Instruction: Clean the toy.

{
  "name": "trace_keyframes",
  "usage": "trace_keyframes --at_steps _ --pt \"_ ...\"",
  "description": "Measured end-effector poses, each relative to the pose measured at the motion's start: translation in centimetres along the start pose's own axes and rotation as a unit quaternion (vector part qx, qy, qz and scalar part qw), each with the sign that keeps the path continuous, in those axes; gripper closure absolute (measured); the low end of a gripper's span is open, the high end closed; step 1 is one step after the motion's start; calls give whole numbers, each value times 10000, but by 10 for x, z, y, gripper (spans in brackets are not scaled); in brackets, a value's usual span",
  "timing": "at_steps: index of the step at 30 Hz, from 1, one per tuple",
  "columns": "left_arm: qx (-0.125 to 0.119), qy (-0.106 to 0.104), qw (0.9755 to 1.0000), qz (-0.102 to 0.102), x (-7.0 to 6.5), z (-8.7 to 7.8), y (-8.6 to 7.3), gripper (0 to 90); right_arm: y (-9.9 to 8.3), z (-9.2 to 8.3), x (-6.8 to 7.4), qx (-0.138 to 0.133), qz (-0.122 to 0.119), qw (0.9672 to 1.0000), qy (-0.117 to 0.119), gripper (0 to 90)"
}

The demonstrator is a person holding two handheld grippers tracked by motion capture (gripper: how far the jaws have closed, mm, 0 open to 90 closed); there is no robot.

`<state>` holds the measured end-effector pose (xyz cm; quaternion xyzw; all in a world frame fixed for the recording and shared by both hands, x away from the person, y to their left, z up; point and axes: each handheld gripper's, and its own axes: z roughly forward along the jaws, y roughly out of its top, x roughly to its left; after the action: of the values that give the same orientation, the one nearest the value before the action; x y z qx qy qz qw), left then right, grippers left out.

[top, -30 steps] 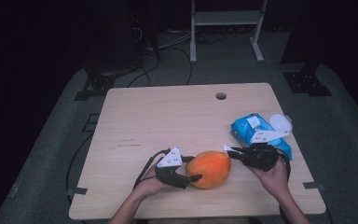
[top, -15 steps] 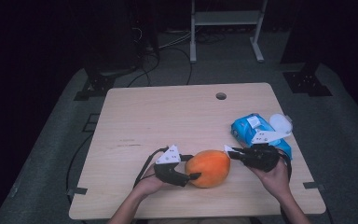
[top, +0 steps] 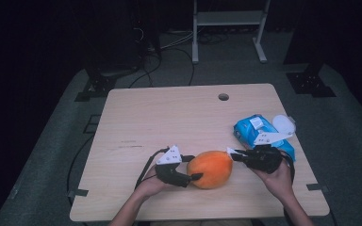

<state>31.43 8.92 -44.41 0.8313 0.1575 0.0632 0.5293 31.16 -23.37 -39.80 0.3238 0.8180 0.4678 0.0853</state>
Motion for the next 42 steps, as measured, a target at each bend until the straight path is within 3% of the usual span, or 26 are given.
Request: trace_keyframes --at_steps 5,8,10,11,13,16,18,21,22,23,26,27,31,34,35,36,39,42 --pt "-72 120 9998 118 -7 7 5 302 14 6 28 -73 -396 9987 306 795" --pt "-35 119 9998 165 -9 6 5 305 18 12 38 5 -649 9975 279 796" --pt "-62 55 9998 162 -8 5 4 308 17 11 33 6 -558 9980 301 797" --pt "-77 15 9998 167 -8 5 4 305 13 8 24 44 -461 9988 153 797" --pt "-93 -31 9998 187 -8 4 4 300 10 6 19 57 -360 9993 116 797" --pt "-96 62 9998 148 -12 8 9 301 8 3 14 -29 -204 9997 90 796" --pt "-90 89 9997 192 -14 9 11 309 10 4 18 -40 -271 9996 99 795" --pt "-120 90 9994 307 -23 15 16 309 17 9 35 -132 -464 9982 346 795" --pt "-132 64 9994 325 -25 15 16 276 21 12 46 -95 -707 9968 359 796" --pt "-186 40 9992 360 -24 15 14 247 22 13 48 -45 -759 9966 324 797" --pt "-211 -24 9993 309 -20 15 11 178 20 14 45 -12 -724 9969 320 797" --pt "-181 -10 9994 286 -17 15 10 101 18 13 40 -32 -642 9973 363 797" --pt "151 -240 9996 94 -11 27 -3 71 16 8 33 -58 -561 9979 316 797" --pt "317 -140 9992 208 -17 33 -4 119 14 7 28 -103 -421 9985 333 796" --pt "335 -5 9992 230 -19 31 1 228 16 8 33 -120 -475 9983 328 797" --pt "335 -5 9992 230 -19 31 1 255 17 8 36 -146 -511 9980 333 797" --pt "162 2 9996 233 -21 25 9 310 21 6 45 -276 -600 9964 538 798" --pt "52 5 9997 257 -23 17 16 346 26 6 51 -305 -768 9953 504 798"
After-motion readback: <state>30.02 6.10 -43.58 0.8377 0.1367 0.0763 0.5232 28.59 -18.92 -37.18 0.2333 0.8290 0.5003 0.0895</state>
